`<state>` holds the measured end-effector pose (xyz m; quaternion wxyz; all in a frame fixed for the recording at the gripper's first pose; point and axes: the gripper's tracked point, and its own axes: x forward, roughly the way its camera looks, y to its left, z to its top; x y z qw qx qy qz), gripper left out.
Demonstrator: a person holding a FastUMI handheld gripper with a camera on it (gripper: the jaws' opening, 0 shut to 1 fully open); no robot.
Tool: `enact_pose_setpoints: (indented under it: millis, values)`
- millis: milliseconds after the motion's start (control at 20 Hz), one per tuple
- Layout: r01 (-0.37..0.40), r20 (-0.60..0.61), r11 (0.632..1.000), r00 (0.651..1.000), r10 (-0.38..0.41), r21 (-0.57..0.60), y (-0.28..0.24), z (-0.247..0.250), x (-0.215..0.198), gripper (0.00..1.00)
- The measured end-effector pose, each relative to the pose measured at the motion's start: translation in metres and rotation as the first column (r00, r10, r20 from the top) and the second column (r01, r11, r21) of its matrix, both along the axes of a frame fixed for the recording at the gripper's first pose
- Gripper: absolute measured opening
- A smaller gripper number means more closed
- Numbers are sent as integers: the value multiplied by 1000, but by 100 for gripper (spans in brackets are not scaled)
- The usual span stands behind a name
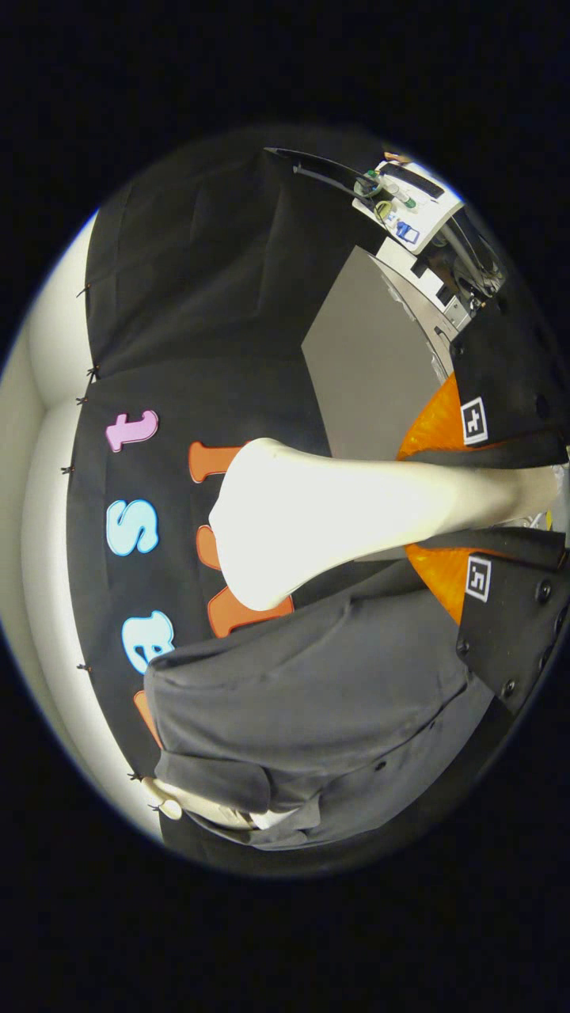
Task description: Iron the clothes twice with a garment steamer, once on the left side and once on the right side.
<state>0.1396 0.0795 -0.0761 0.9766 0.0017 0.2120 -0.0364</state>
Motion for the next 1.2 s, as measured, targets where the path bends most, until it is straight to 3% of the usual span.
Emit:
enact_pose_setpoints:
  millis: [500, 1200]
  values:
    - [-83, 101, 996, 991, 85, -25, 114, 50, -33, 37]
    - [-148, 11, 985, 989, 149, -92, 182, 4, -2, 37]
